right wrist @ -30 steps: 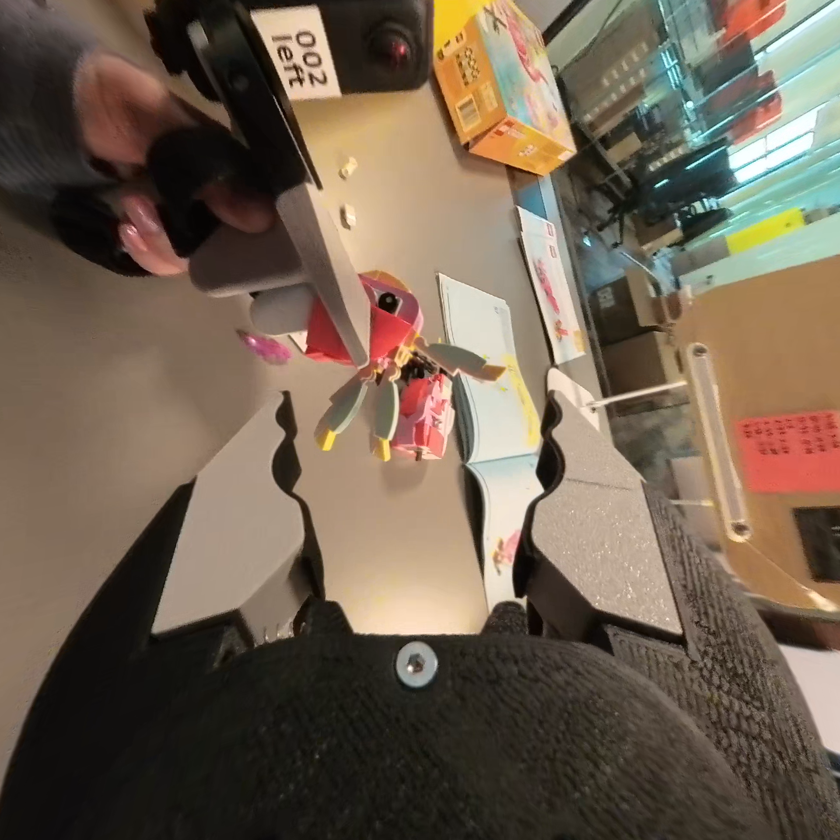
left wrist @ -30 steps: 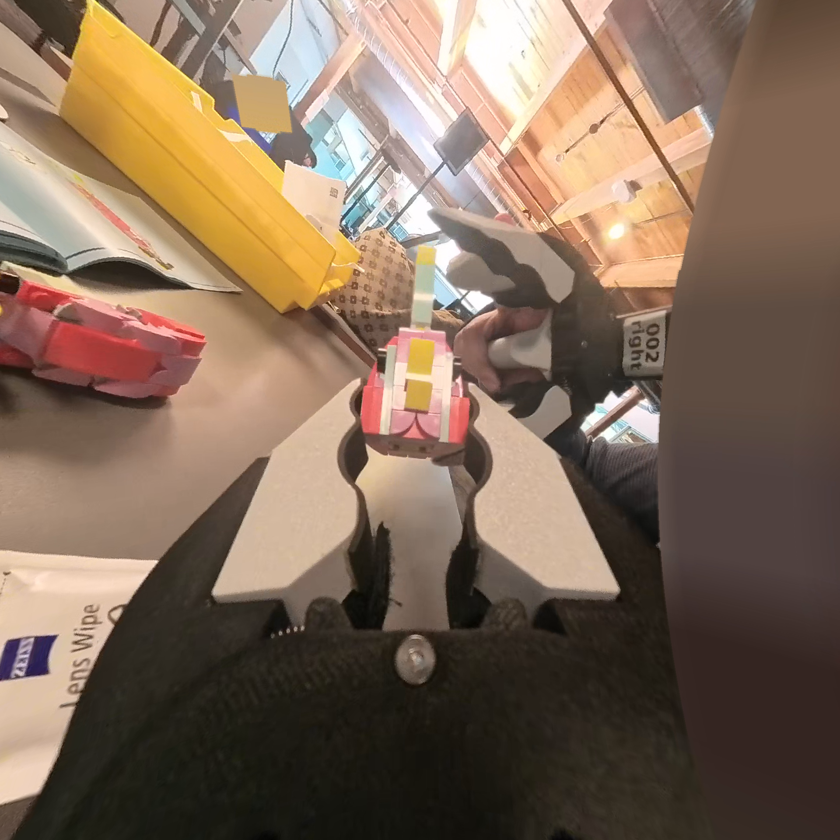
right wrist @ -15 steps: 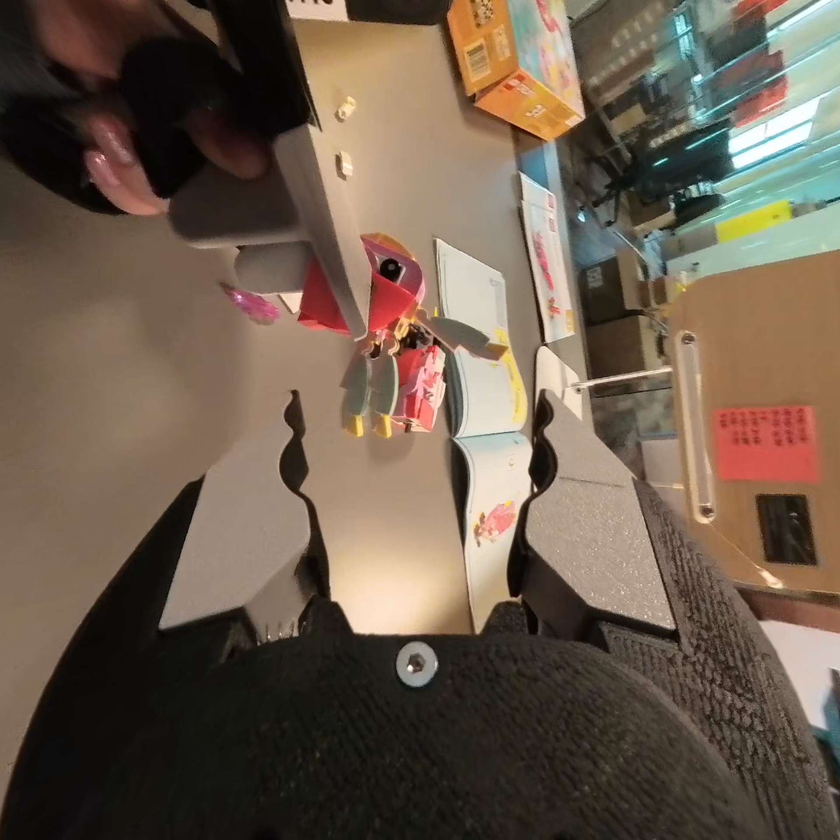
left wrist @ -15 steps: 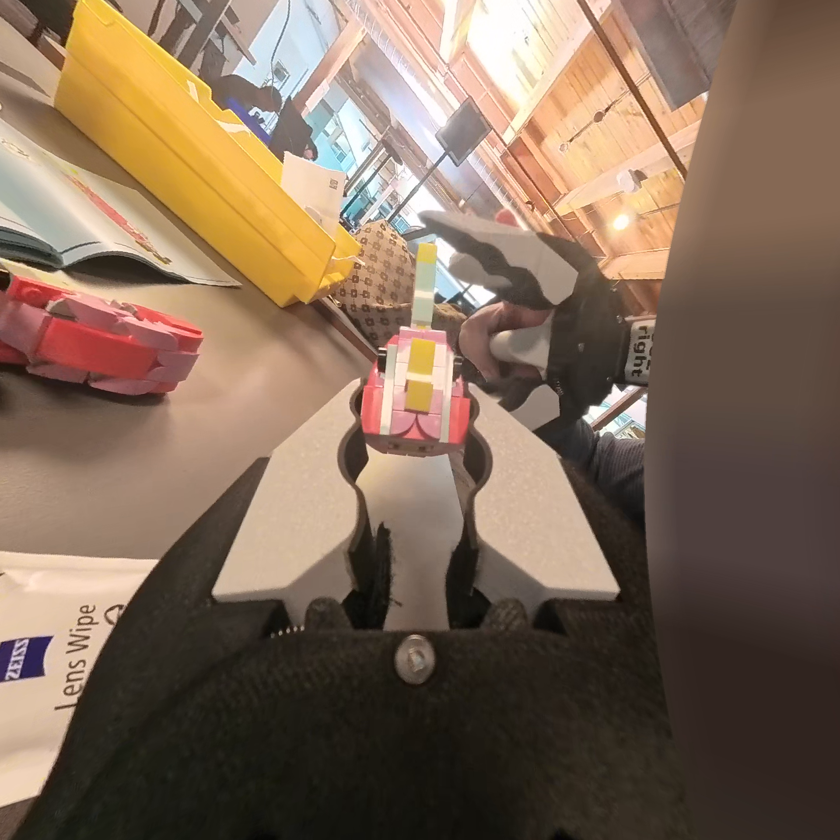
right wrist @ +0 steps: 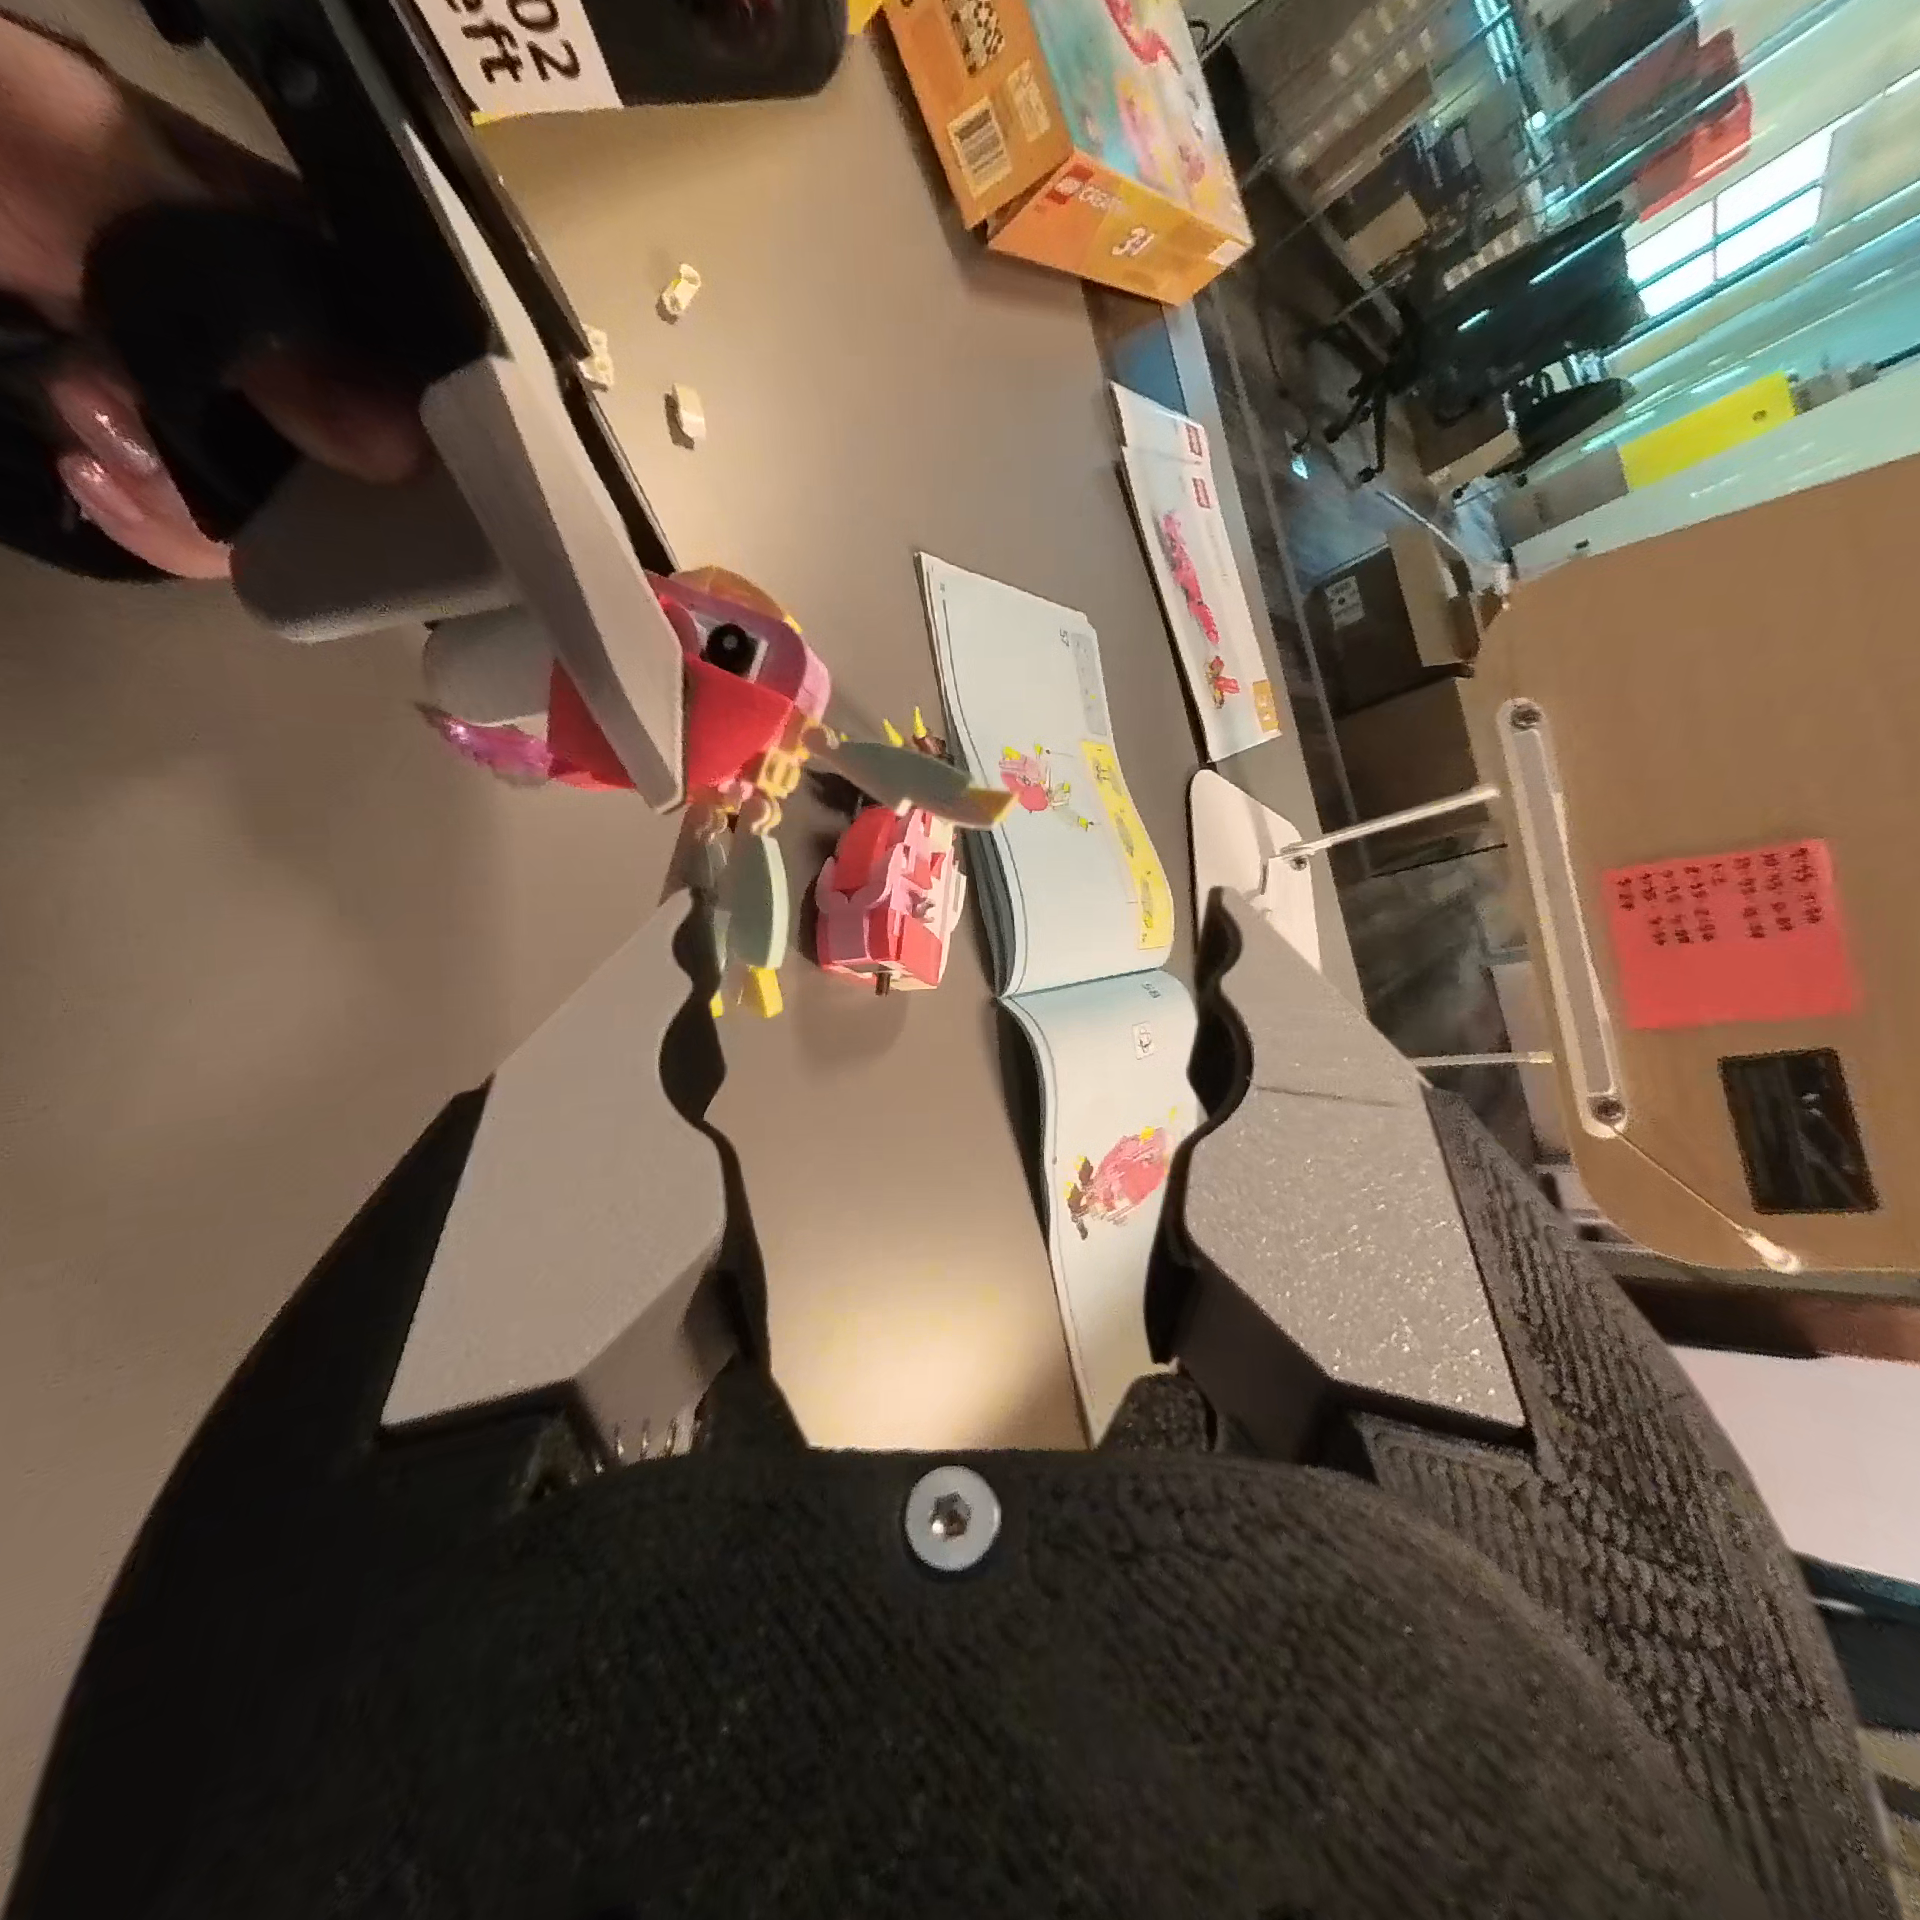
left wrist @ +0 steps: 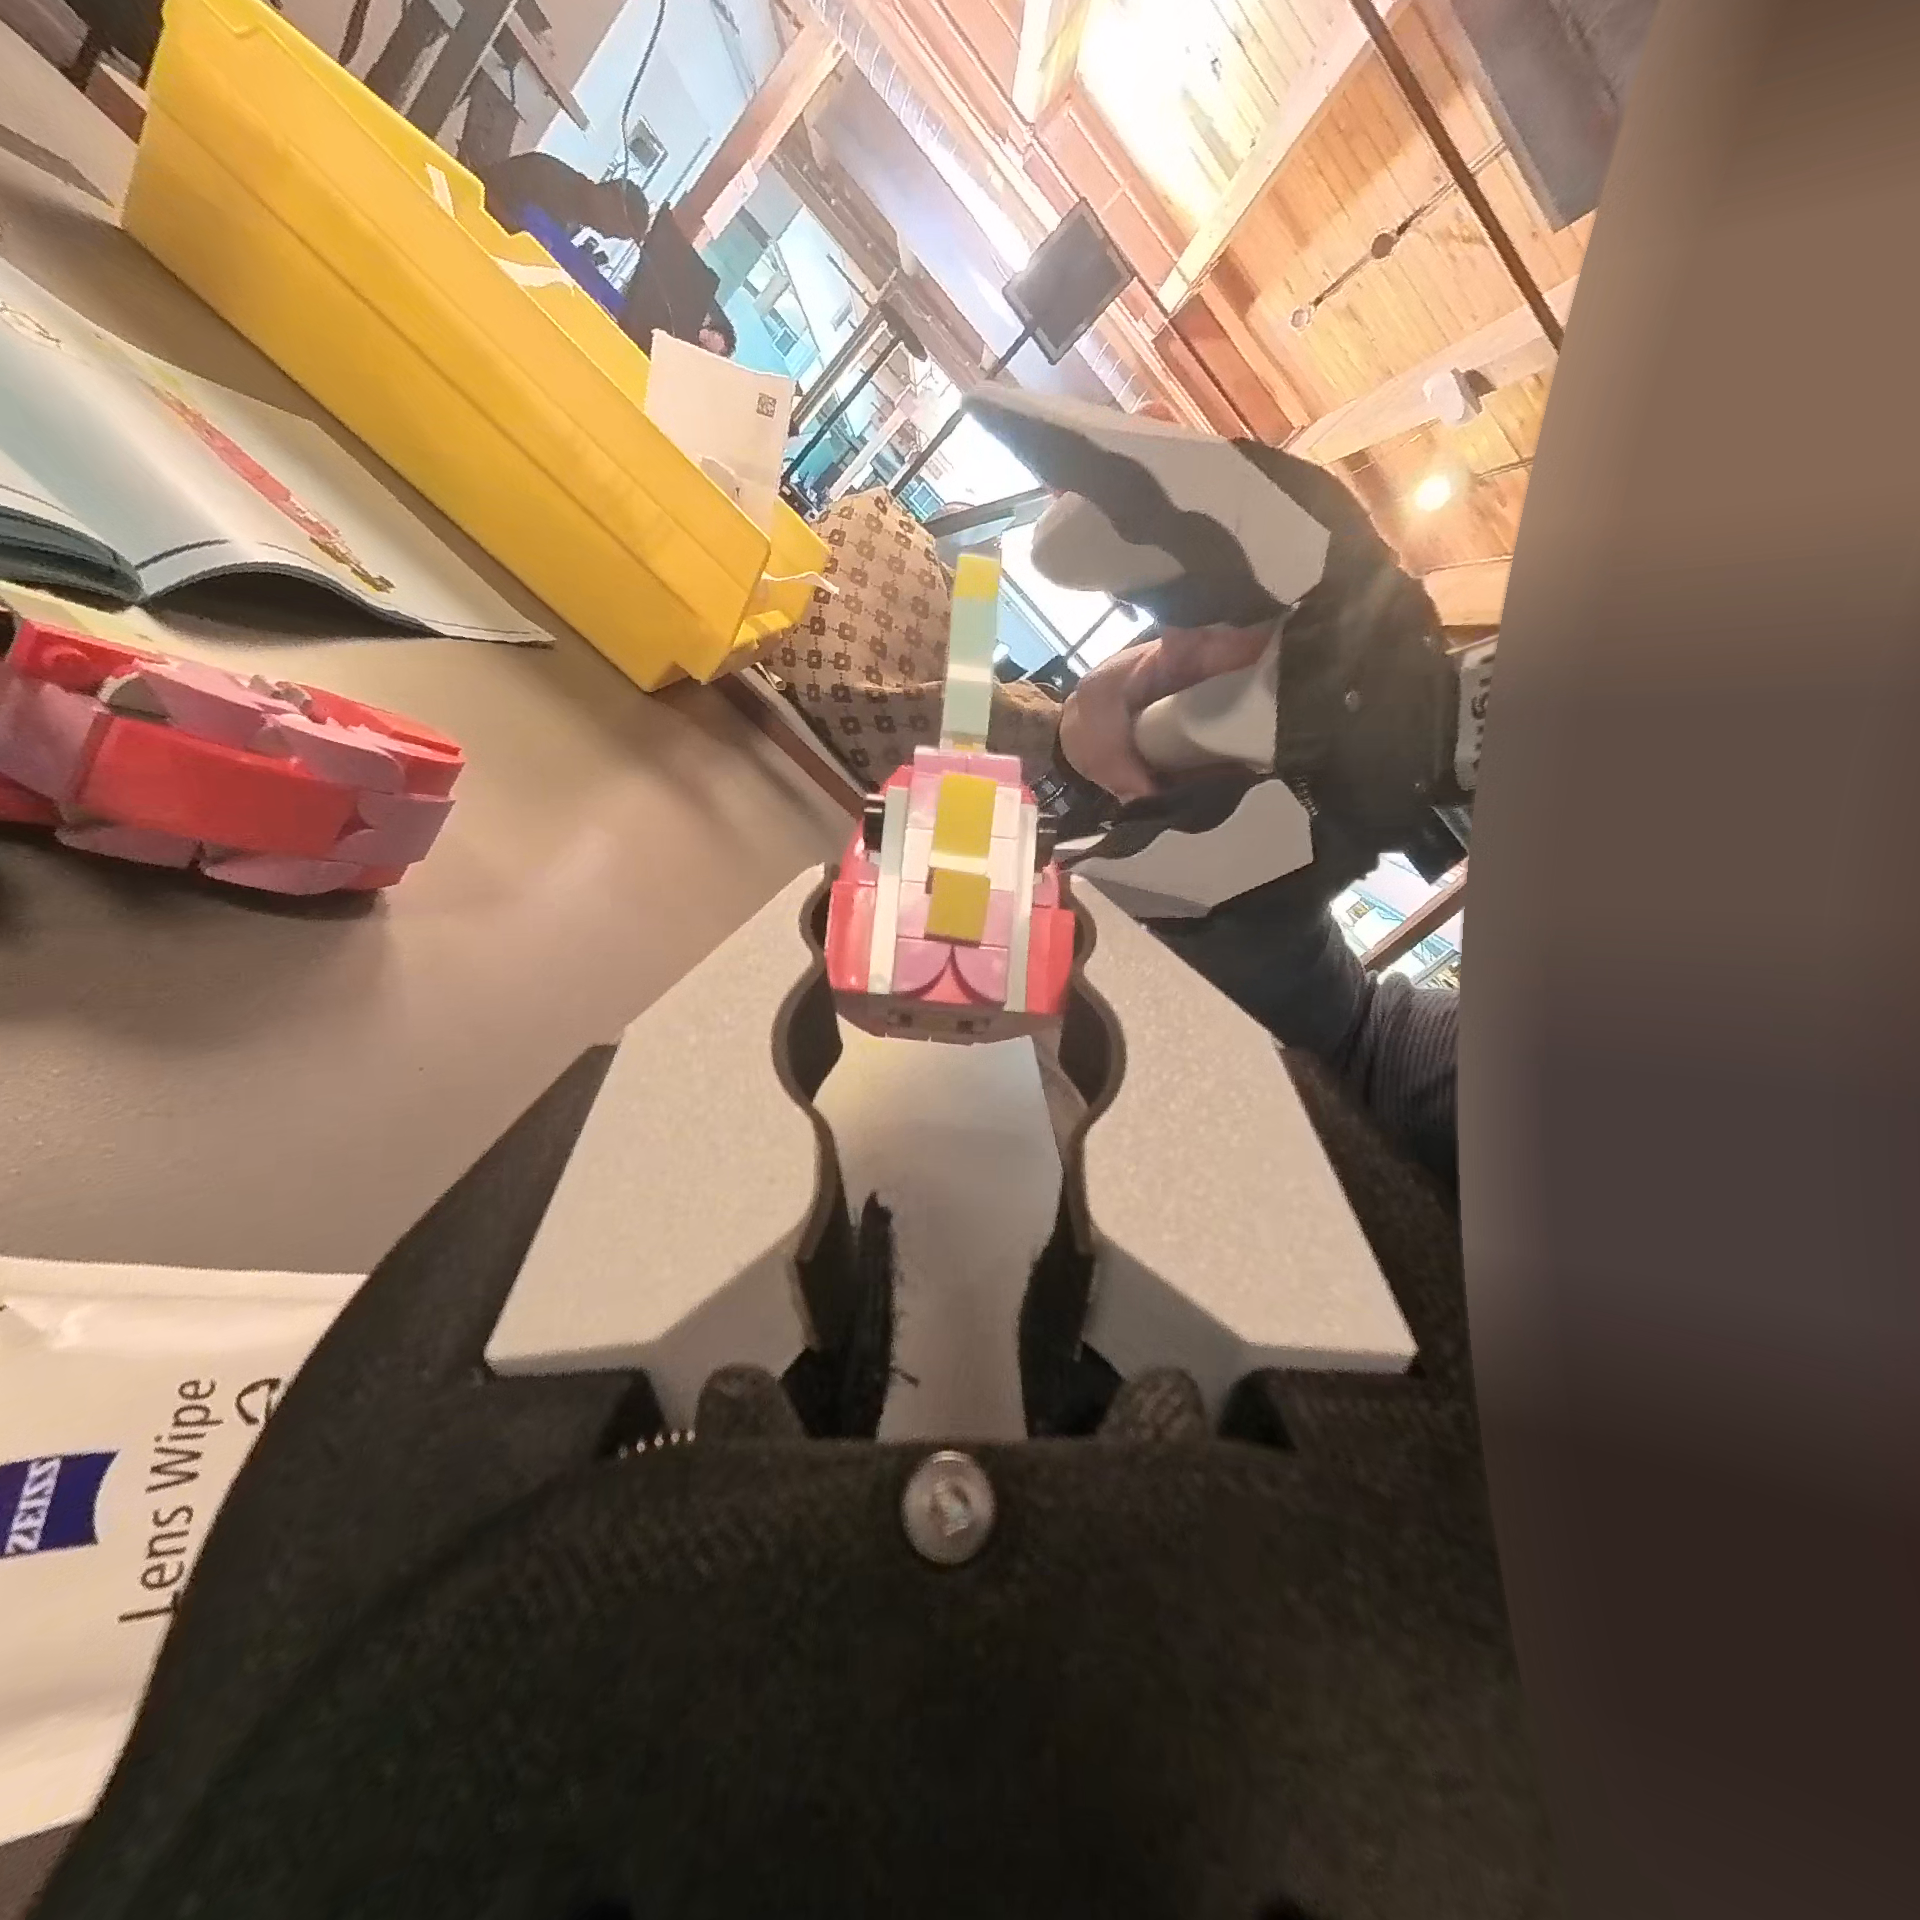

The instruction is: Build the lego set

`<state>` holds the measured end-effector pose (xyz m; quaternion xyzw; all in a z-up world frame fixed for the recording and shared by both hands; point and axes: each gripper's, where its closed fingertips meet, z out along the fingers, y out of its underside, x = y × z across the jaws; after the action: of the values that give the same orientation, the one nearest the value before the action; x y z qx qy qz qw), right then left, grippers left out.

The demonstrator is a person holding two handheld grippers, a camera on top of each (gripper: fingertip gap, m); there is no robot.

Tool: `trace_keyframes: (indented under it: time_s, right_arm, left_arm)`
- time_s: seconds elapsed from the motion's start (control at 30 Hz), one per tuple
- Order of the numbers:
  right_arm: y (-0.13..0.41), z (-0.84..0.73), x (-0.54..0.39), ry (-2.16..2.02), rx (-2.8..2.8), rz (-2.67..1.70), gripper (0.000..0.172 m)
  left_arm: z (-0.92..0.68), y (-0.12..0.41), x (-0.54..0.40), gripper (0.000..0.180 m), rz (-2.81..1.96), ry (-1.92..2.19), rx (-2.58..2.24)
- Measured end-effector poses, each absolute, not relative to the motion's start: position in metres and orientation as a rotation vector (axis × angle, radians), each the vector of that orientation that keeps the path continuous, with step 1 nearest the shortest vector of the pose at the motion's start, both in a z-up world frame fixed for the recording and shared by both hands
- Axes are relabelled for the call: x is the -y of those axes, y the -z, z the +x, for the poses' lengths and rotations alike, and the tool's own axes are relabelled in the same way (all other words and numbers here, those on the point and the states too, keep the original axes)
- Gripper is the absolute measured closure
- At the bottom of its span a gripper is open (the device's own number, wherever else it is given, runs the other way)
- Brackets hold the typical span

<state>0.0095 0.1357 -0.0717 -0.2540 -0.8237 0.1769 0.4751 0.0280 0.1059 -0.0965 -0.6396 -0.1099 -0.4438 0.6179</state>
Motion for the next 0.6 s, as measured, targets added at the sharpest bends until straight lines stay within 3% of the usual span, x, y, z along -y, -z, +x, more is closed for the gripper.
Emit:
trace_keyframes:
  time_s: [0.6]
  right_arm:
    - [0.066,0.015,-0.136,-0.362,1.986,-0.578,0.084]
  left_arm:
    - [0.030,0.096,-0.106,0.142,-1.472,1.026,0.238]
